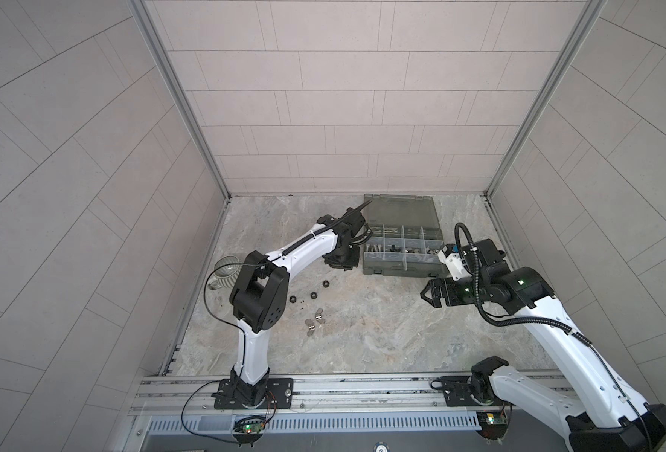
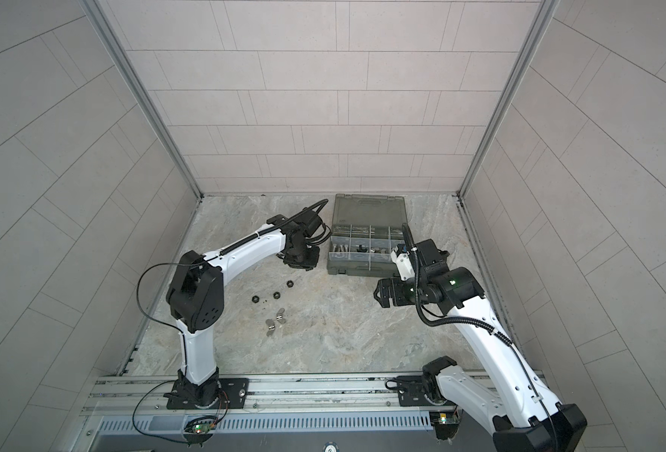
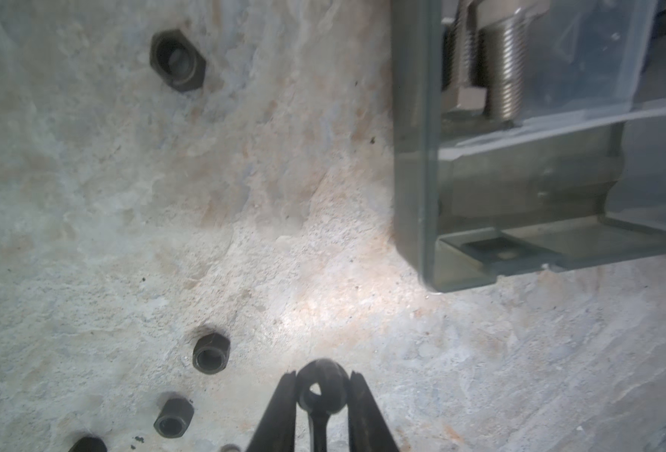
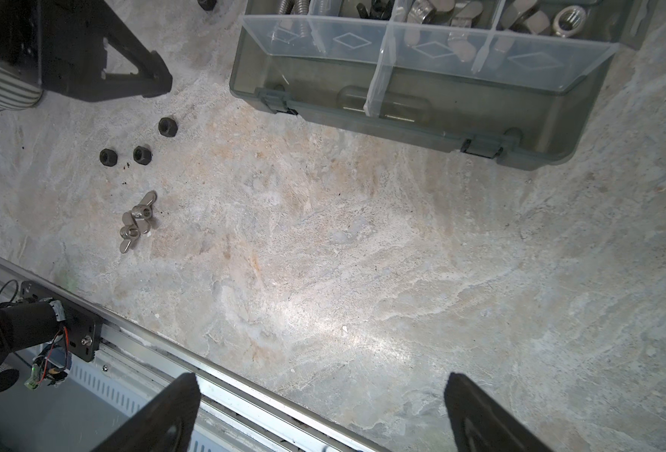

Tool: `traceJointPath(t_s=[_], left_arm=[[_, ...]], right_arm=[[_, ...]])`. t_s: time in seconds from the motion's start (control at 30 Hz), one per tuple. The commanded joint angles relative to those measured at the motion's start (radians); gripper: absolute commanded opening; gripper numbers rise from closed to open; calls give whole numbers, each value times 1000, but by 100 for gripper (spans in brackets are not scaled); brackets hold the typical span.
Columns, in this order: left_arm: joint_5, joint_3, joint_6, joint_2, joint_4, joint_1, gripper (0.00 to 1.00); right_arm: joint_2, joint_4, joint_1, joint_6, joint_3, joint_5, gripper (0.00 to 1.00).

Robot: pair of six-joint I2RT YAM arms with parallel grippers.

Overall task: Sort the screws and nuts into containers
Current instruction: 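Lift the black wing nut with the left gripper and carry it over the box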

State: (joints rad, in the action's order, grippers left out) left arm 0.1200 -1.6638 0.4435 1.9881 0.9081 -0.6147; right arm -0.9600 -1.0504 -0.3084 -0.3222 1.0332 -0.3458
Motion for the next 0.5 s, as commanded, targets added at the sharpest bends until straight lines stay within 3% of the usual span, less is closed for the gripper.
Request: traceJointPath(t_s=[0.0, 0.47], left_arm=[[22, -101, -23, 60, 43, -8, 18], [170, -556, -5, 350, 45, -25, 19]], right_arm=[[-3, 4, 6, -6, 2, 24, 99], [-20, -30, 49, 8, 24, 41, 99]])
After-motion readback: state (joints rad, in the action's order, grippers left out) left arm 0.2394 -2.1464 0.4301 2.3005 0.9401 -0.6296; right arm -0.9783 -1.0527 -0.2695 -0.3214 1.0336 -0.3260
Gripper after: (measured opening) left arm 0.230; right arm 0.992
